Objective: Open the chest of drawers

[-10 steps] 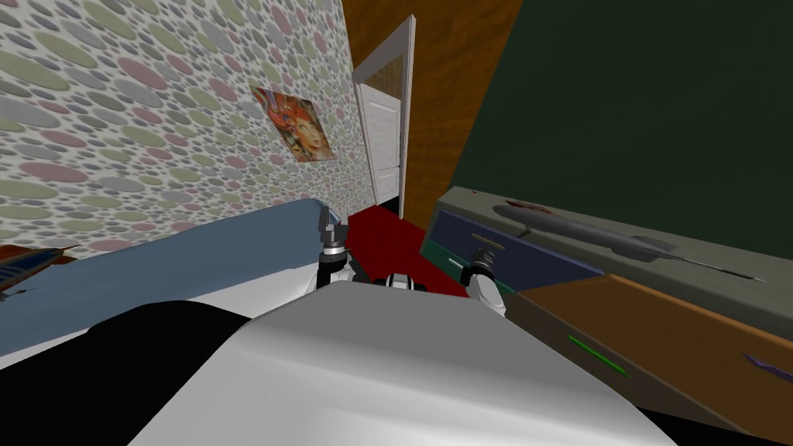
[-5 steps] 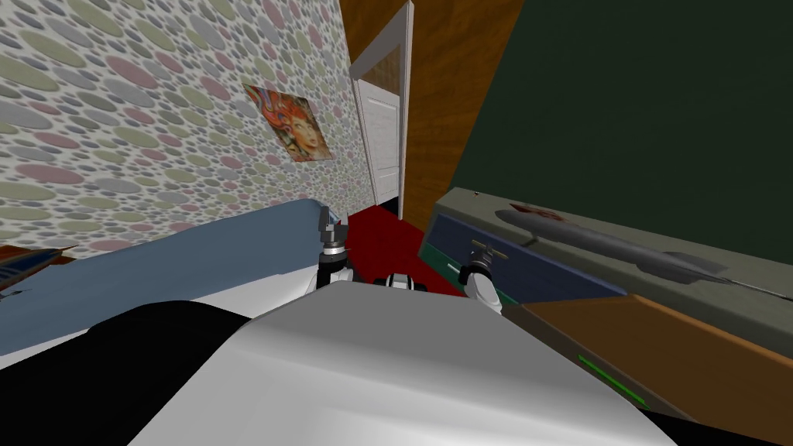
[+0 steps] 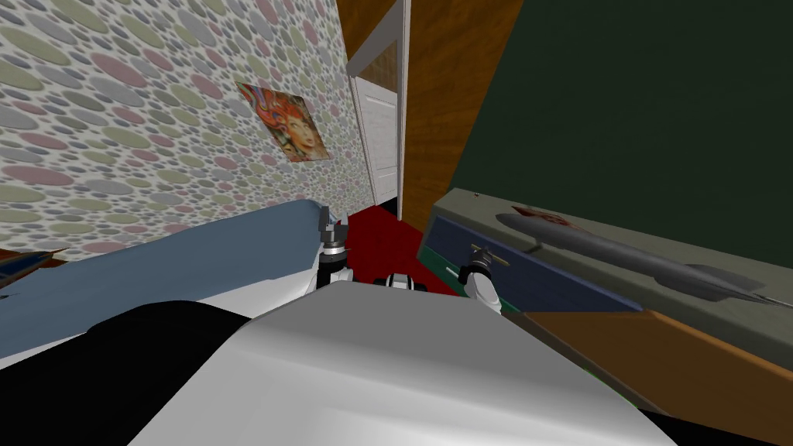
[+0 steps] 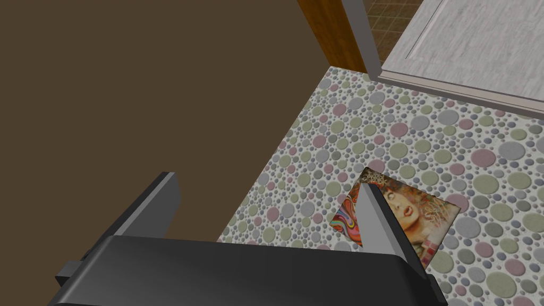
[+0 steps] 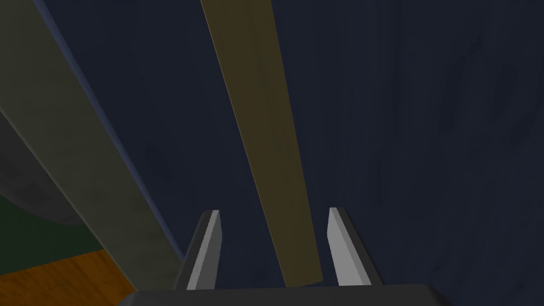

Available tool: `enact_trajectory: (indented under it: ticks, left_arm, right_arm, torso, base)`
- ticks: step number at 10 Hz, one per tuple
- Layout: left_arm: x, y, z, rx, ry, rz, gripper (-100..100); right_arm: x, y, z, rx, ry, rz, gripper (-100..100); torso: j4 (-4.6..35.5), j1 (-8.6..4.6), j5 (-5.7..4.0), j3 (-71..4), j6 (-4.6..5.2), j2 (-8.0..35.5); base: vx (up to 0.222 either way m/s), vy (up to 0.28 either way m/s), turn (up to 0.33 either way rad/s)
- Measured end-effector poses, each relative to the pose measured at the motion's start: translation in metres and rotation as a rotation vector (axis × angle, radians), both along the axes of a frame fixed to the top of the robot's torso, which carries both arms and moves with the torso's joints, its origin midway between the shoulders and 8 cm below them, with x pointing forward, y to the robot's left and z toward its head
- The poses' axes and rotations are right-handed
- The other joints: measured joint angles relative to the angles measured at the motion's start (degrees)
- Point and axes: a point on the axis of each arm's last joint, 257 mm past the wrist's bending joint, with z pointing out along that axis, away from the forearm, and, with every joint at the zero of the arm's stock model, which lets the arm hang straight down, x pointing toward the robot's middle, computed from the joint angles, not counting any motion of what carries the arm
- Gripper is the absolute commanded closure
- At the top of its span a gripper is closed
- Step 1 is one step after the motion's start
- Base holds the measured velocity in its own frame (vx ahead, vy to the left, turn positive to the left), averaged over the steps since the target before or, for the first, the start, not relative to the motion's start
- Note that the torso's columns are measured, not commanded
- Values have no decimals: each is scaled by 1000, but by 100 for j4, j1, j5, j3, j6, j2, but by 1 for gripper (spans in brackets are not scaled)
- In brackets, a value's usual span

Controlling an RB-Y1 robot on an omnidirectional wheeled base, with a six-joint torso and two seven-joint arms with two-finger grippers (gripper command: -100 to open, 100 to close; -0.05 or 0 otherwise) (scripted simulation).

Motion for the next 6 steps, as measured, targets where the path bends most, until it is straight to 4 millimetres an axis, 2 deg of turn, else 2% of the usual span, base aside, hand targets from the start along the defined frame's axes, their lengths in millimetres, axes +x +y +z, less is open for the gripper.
enact_trajectory:
  ticks: [2, 4, 6]
  left_arm:
    - [0, 0, 0, 0, 0, 0, 0]
    - [0, 0, 0, 0, 0, 0, 0]
    - [0, 0, 0, 0, 0, 0, 0]
  right_arm:
    - [0, 2, 0, 1, 2, 8, 100]
    - [-1, 5, -1, 7, 4, 16, 100]
    - [-2, 8, -5, 14, 13, 25, 100]
  torso:
    - [18, 30, 14, 23, 6, 38]
    - [24, 8, 20, 16, 11, 33]
    - [25, -9, 29, -6, 13, -4]
  base:
    - [-115, 121, -47]
    - [-177, 131, -28]
    - [-103, 93, -15]
